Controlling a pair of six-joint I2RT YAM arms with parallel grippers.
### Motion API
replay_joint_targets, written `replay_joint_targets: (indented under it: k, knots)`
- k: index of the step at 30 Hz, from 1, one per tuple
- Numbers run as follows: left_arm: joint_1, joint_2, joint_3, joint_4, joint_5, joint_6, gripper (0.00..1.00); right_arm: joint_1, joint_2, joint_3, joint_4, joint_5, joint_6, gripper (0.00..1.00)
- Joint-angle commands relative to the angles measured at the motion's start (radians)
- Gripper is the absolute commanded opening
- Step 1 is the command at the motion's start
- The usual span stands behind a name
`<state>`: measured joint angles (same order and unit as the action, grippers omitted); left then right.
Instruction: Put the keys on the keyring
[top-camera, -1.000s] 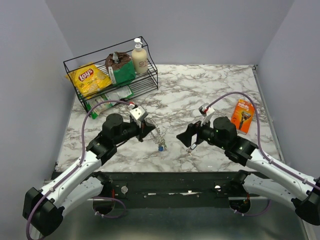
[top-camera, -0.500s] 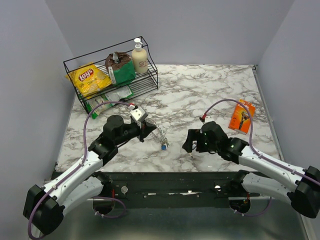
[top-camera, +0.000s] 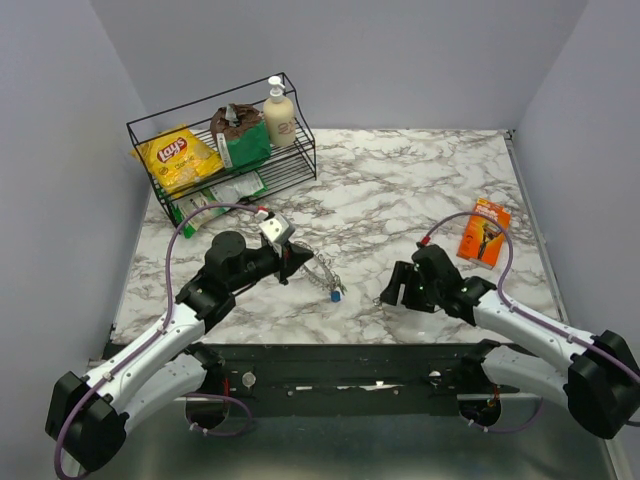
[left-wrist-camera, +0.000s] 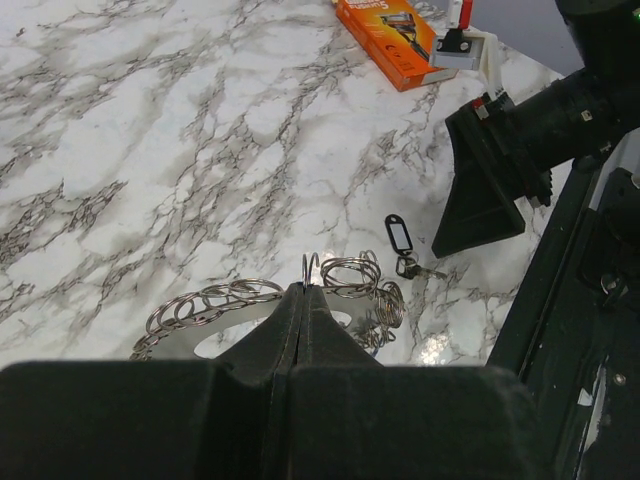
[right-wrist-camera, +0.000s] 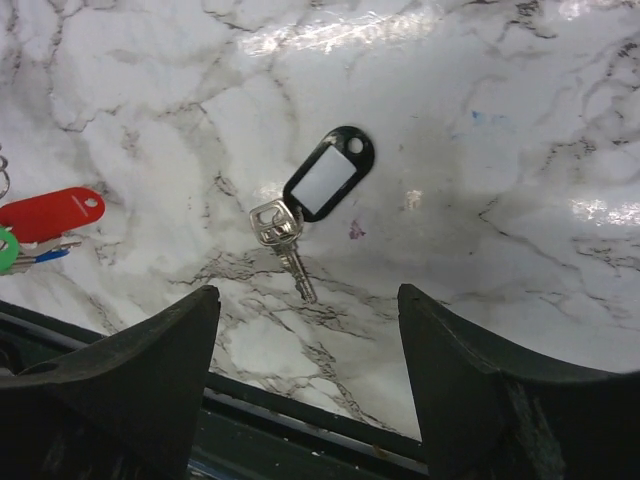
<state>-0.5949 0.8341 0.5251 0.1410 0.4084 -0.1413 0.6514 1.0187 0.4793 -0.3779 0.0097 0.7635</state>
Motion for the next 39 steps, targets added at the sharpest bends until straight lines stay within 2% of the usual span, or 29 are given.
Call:
replay_joint_targets:
  k: [1, 6, 7, 9, 27, 31, 39]
  knots:
    - [-0.006, -0.018, 0.004, 0.057, 0.027, -0.011, 0.00, -0.061, 0.017, -0.031, 0.086, -0.125, 0.014, 0.77]
    - [-0.009, -0.013, 0.013, 0.048, 0.030, -0.014, 0.00, -0.085, 0.072, -0.031, 0.142, -0.204, 0.020, 0.68]
    - [-0.011, -0.015, 0.015, 0.046, 0.032, -0.012, 0.00, -0.093, 0.084, -0.033, 0.152, -0.215, 0.023, 0.57]
    - [-0.013, -0.012, 0.026, 0.031, 0.038, -0.014, 0.00, -0.102, 0.101, -0.039, 0.177, -0.244, 0.034, 0.46]
    - [-0.025, 0.008, 0.039, 0.017, 0.041, -0.006, 0.00, -0.156, 0.193, -0.033, 0.211, -0.269, 0.030, 0.43]
    - [-0.029, 0.007, 0.044, 0.012, 0.043, -0.006, 0.00, -0.162, 0.213, -0.030, 0.226, -0.280, 0.026, 0.33]
    - [-0.032, 0.007, 0.044, 0.009, 0.038, -0.003, 0.00, -0.165, 0.230, -0.022, 0.235, -0.286, 0.022, 0.33]
